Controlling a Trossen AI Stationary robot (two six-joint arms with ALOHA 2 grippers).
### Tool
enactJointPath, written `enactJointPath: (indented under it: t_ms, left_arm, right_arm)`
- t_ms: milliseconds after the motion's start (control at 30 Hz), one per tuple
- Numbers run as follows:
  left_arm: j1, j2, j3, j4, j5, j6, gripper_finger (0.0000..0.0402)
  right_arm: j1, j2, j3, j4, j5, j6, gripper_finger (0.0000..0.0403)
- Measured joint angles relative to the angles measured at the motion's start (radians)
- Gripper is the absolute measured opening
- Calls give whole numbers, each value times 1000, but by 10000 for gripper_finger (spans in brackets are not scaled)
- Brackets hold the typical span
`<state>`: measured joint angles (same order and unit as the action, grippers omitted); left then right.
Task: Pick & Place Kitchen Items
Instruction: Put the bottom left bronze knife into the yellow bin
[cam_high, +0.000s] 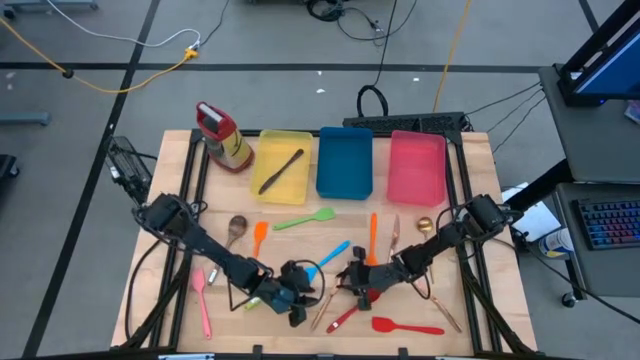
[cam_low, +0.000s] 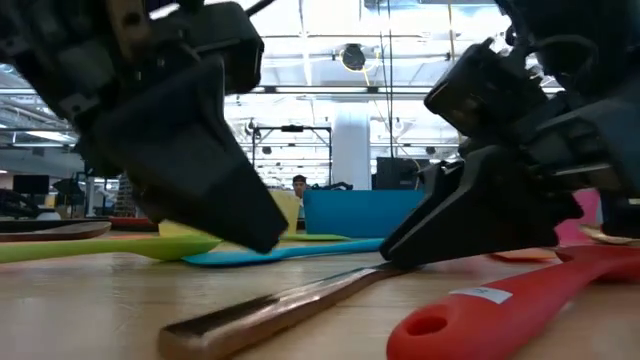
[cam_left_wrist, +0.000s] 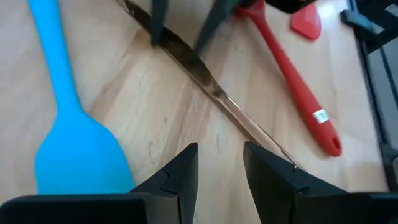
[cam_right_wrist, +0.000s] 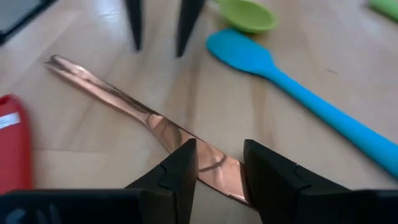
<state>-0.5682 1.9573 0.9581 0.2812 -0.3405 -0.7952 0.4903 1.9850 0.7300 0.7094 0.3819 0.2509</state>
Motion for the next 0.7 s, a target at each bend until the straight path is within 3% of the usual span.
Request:
enactJointPath:
  t_ms: [300, 700]
  left_arm:
    - [0, 20, 1, 55, -50, 45, 133]
    - [5, 20, 1, 15, -140, 99, 133]
  right_arm:
    - [2, 0, -1, -23, 144, 154, 127]
    - [23, 0, -1, -20, 151, 232, 127]
